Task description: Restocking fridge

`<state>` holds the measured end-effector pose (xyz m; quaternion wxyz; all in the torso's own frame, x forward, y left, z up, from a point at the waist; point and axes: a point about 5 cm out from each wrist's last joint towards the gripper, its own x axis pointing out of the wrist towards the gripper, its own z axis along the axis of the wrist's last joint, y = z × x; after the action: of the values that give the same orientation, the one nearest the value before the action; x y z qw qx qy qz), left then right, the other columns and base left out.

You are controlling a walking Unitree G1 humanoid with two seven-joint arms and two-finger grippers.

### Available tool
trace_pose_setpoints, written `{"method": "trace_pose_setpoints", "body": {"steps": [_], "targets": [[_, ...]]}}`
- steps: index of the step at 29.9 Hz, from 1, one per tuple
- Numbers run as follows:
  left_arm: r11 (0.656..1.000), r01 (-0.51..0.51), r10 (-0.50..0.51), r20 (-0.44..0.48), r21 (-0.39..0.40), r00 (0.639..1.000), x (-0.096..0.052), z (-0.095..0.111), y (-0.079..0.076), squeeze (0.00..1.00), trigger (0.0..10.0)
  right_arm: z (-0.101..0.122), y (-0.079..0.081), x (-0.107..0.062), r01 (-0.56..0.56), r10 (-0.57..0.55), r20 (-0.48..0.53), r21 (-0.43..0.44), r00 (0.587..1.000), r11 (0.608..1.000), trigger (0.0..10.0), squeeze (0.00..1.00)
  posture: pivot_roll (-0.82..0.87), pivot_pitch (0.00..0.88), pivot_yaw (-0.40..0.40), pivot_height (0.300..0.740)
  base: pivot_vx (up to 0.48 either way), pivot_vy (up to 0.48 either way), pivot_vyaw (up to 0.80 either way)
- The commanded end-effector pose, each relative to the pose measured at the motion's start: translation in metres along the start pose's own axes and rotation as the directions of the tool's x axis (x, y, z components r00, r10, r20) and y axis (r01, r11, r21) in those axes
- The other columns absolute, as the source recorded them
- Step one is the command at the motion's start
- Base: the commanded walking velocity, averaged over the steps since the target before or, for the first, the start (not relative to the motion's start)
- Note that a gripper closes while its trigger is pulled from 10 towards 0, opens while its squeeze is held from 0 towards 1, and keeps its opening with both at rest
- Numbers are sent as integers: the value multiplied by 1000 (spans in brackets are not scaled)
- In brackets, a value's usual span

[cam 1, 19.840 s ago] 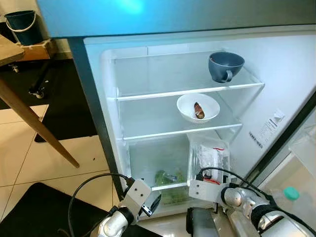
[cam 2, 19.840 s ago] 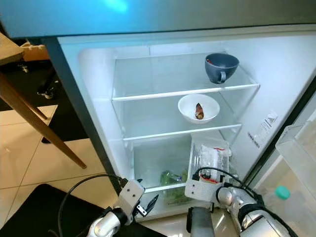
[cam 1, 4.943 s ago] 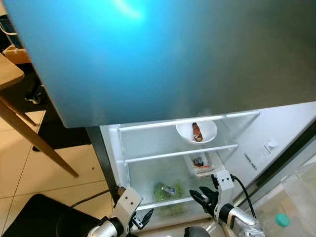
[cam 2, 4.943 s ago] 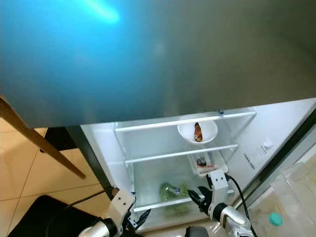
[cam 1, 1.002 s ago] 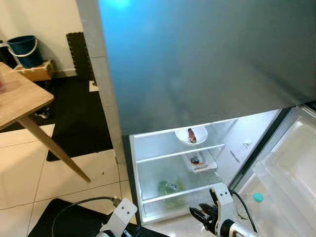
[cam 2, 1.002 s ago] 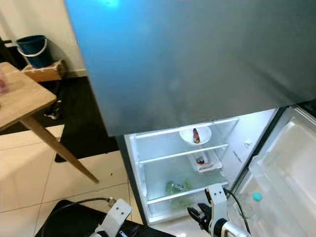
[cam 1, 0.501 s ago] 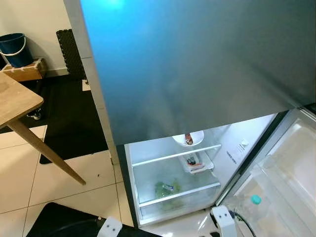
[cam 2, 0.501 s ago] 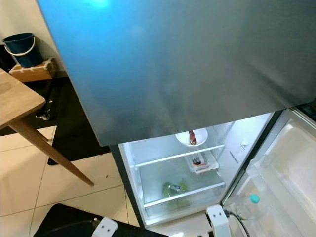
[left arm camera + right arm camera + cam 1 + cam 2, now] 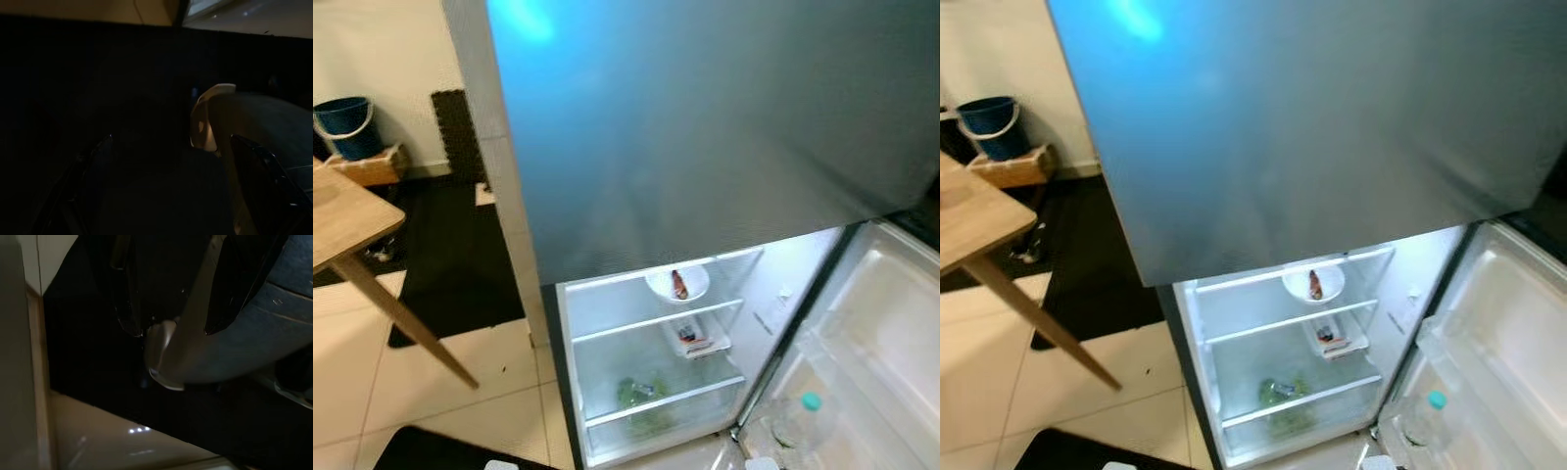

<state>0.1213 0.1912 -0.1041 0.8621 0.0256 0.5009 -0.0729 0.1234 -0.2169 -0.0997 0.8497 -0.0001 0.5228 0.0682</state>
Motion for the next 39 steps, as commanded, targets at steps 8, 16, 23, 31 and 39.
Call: {"method": "trace_pose_setpoints", "body": {"steps": [8, 16, 23, 31, 39], "targets": [[1000, -18, 18, -20, -4, 1000, -1, 0, 8, 0, 10000, -3, -1, 0, 13, -13, -25, 6, 1000, 1000, 10000, 0, -27, 0, -7, 740, 0, 0, -794], [1000, -8, 8, -20, -5, 1000, -1, 0, 6, 0, 10000, -2, 2, 1, 6, -6, -30, 1, 1000, 1000, 10000, 0, -28, 0, -6, 740, 0, 0, -797], [1000, 3, -2, -35, 4, 999, -1, -4, 3, 0, 10000, -7, 3, 0, 8, -8, -43, 10, 999, 1000, 10000, 0, -27, 0, -4, 740, 0, 0, -795], [1000, 3, -3, -37, 5, 999, -1, -4, 4, 0, 10000, -7, 3, 0, 13, -12, -33, 23, 999, 1000, 10000, 0, -28, 0, 0, 740, 0, 0, -400], [1000, 11, -10, -37, 5, 999, -1, -4, 4, 0, 10000, -6, 3, 0, 12, -11, -33, 20, 999, 1000, 10000, 0, -28, 0, -3, 740, 0, 0, 0]]}}
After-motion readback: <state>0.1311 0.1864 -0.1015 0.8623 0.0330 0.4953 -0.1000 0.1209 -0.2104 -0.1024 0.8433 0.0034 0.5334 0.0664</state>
